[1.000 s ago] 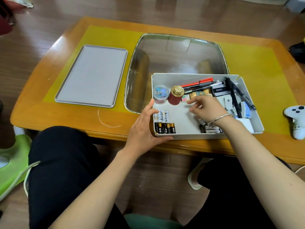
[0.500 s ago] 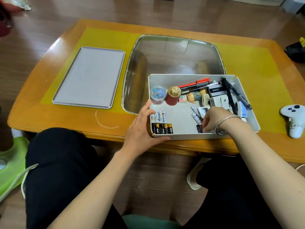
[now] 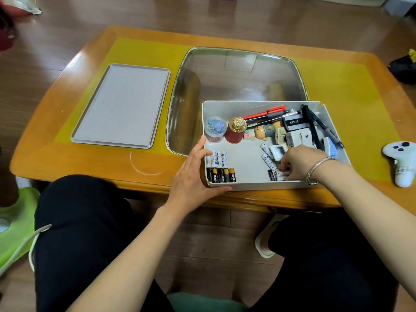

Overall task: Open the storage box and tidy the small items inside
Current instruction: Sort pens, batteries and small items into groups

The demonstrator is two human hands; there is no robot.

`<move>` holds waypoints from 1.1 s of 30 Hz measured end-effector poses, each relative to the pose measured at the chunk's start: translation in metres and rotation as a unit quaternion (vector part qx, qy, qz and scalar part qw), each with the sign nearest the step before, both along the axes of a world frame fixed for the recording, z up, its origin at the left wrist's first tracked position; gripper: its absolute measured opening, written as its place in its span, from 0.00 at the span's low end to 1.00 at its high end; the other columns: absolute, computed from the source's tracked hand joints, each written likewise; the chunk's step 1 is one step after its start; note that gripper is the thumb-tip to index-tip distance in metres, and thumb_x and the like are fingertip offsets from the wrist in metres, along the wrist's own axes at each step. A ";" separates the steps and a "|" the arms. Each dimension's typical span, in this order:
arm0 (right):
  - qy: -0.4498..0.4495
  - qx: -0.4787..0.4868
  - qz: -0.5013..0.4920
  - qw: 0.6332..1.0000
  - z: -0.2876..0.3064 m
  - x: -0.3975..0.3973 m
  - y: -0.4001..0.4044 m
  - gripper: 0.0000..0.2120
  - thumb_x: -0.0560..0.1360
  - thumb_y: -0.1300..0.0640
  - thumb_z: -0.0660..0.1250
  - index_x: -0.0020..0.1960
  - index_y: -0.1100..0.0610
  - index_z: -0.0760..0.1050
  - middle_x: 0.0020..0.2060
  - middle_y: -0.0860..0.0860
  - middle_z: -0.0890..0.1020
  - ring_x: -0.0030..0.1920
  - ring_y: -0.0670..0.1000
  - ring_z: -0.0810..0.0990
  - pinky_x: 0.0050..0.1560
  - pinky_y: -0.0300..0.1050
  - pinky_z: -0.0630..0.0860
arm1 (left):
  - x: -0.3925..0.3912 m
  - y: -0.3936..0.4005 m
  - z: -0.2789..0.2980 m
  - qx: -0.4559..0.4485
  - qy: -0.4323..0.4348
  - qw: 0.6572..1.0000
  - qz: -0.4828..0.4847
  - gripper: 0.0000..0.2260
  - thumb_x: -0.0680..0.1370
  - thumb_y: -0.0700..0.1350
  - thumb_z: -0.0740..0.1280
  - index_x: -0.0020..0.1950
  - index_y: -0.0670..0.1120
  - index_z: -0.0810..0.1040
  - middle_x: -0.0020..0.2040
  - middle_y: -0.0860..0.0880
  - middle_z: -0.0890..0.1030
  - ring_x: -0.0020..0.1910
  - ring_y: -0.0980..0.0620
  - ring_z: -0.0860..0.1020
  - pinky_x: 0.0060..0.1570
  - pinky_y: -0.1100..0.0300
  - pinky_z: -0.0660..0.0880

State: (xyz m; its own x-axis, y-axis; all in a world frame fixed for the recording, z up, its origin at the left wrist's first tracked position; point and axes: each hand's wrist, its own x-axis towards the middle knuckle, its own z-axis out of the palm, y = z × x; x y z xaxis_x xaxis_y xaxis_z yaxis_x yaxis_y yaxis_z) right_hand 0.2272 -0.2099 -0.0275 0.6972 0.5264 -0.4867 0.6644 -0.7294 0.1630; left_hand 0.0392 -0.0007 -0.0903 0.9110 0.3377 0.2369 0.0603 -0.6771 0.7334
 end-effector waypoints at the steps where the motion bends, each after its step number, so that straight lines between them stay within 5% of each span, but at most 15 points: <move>1: -0.004 -0.017 0.012 1.000 0.001 -0.001 0.002 0.07 0.69 0.51 0.72 0.47 0.46 0.81 0.46 0.47 0.81 0.47 0.53 0.80 0.41 0.41 0.74 | 0.000 0.000 0.000 0.001 0.000 1.000 0.001 0.37 0.61 0.66 0.74 0.63 0.56 0.62 0.77 0.59 0.55 0.72 0.54 0.64 0.54 0.59 0.71; 3: -0.010 -0.060 0.038 0.997 0.004 -0.002 0.006 0.02 0.71 0.53 0.69 0.43 0.47 0.81 0.41 0.48 0.80 0.43 0.53 0.79 0.38 0.41 0.73 | 0.000 -0.001 0.001 0.003 0.000 1.000 0.002 0.37 0.61 0.67 0.73 0.63 0.56 0.62 0.77 0.59 0.55 0.71 0.54 0.65 0.53 0.60 0.71; 7: -0.022 -0.119 0.064 0.991 0.008 -0.004 0.014 0.14 0.70 0.65 0.61 0.31 0.50 0.67 0.31 0.47 0.69 0.33 0.52 0.72 0.32 0.40 0.69 | 0.000 -0.001 0.002 0.011 0.002 1.000 0.006 0.37 0.60 0.70 0.69 0.63 0.56 0.62 0.77 0.59 0.55 0.71 0.54 0.65 0.52 0.59 0.73; 13: -0.015 -0.131 0.099 0.986 0.008 -0.002 0.013 0.12 0.71 0.64 0.61 0.32 0.51 0.68 0.33 0.48 0.71 0.36 0.53 0.73 0.33 0.39 0.67 | 0.000 -0.002 0.002 0.018 0.003 1.000 0.009 0.37 0.61 0.68 0.72 0.63 0.56 0.62 0.77 0.58 0.55 0.71 0.53 0.66 0.52 0.56 0.75; 17: -0.001 -0.096 0.106 0.990 0.008 0.001 0.011 0.03 0.71 0.55 0.67 0.41 0.49 0.78 0.40 0.49 0.77 0.39 0.52 0.75 0.36 0.39 0.69 | 0.001 -0.003 0.001 0.017 0.000 1.000 0.011 0.37 0.61 0.67 0.72 0.63 0.56 0.62 0.77 0.59 0.54 0.71 0.54 0.65 0.53 0.58 0.73; 21: 0.012 -0.074 0.089 0.993 0.005 0.002 0.009 0.07 0.72 0.56 0.67 0.36 0.47 0.76 0.36 0.46 0.75 0.39 0.52 0.76 0.37 0.38 0.70 | 0.001 -0.003 0.000 0.018 -0.001 1.000 0.012 0.37 0.60 0.70 0.70 0.63 0.57 0.62 0.77 0.62 0.53 0.71 0.54 0.65 0.52 0.59 0.73; 26: 0.020 -0.098 0.081 0.992 0.006 0.001 0.010 0.11 0.71 0.59 0.65 0.49 0.48 0.81 0.44 0.49 0.78 0.46 0.55 0.80 0.43 0.41 0.75 | 0.001 -0.002 -0.001 0.016 -0.009 1.000 0.010 0.37 0.60 0.71 0.68 0.63 0.57 0.63 0.75 0.66 0.51 0.71 0.55 0.64 0.53 0.60 0.72; 33: 0.036 -0.090 0.069 0.993 0.003 0.004 0.014 0.11 0.71 0.58 0.67 0.52 0.50 0.81 0.49 0.50 0.81 0.47 0.54 0.80 0.43 0.40 0.75 | 0.002 -0.002 -0.002 0.019 -0.011 1.000 0.011 0.37 0.61 0.67 0.73 0.64 0.57 0.62 0.75 0.65 0.51 0.71 0.56 0.64 0.53 0.60 0.71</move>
State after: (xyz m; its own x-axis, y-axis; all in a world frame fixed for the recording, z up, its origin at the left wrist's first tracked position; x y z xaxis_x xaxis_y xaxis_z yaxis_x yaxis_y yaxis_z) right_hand 0.2310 -0.1964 -0.0240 0.5841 0.5153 -0.6271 0.7710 -0.5938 0.2302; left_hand 0.0410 -0.0028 -0.0926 0.8979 0.3477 0.2699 0.0592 -0.7030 0.7087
